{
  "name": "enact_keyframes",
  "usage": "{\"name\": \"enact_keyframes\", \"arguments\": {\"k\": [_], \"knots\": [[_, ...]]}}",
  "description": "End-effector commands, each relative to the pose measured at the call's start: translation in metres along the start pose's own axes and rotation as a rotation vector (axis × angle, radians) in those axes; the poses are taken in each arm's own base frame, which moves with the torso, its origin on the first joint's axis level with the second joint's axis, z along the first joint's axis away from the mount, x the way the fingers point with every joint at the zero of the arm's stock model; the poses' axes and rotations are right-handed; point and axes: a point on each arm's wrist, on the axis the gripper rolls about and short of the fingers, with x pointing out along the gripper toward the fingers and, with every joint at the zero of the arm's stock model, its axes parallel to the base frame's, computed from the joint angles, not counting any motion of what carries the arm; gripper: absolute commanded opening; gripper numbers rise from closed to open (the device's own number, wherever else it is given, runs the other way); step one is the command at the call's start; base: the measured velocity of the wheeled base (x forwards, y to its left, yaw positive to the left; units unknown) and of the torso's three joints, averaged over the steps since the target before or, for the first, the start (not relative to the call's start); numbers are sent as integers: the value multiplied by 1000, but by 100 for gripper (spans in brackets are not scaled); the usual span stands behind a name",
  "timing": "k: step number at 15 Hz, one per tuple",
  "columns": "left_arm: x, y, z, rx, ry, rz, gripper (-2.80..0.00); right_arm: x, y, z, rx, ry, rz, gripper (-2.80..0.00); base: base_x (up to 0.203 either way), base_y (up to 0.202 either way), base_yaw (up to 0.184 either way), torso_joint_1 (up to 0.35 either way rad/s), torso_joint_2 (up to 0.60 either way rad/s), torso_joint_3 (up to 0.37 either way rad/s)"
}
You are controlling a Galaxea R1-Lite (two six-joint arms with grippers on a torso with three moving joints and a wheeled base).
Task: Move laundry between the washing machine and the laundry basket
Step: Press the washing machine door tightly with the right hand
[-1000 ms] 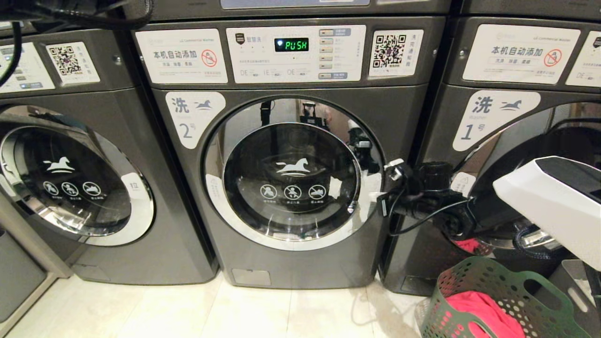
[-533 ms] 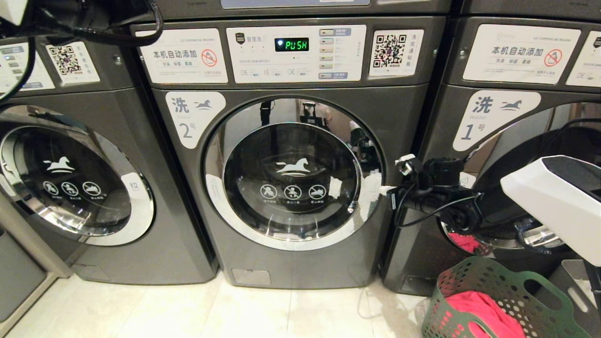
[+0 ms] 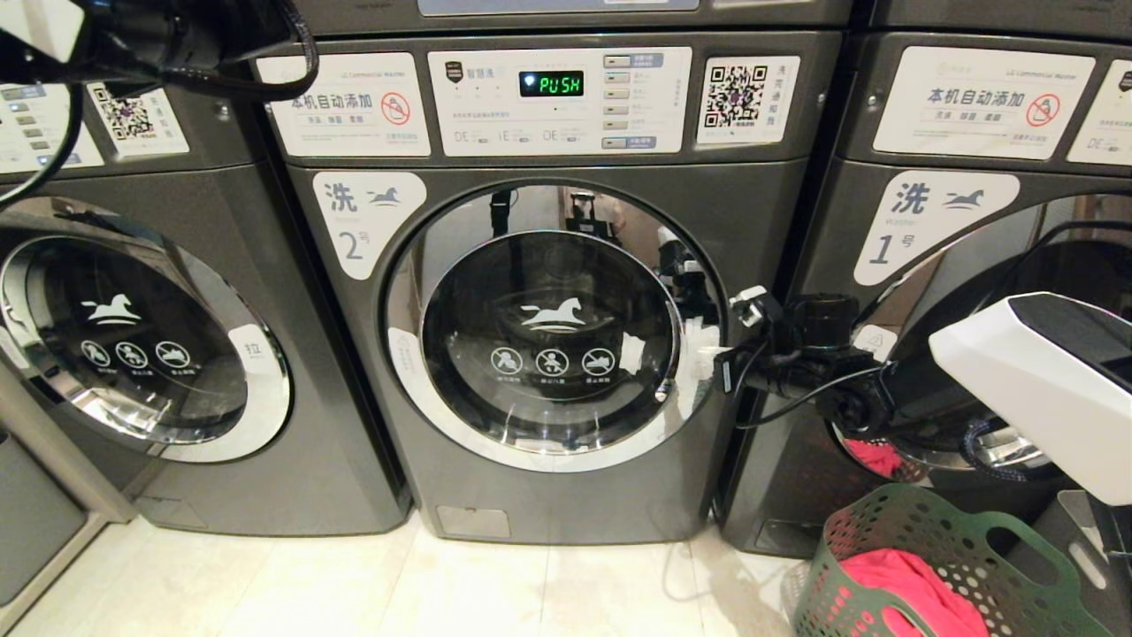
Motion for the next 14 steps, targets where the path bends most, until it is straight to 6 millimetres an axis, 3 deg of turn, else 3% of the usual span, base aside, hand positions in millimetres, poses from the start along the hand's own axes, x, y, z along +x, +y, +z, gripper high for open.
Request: {"name": "enact_keyframes", "arguments": {"k": [1, 9, 12, 14], "knots": [[1, 1, 0, -3, 0, 8, -280, 10, 1, 0, -9, -20, 10, -280, 0, 0, 0, 0, 0, 0], [-1, 3, -3, 3, 9, 12, -280, 38, -8, -2, -29, -74, -52, -280, 0, 0, 0, 0, 0, 0], [-4, 5, 0, 3, 6, 10, -280, 20, -3, 8, -22, -42, -52, -280, 0, 0, 0, 0, 0, 0], [-8, 9, 2, 7, 9, 12, -280, -17, 8, 34, -9, -5, -40, -280, 0, 0, 0, 0, 0, 0]]}}
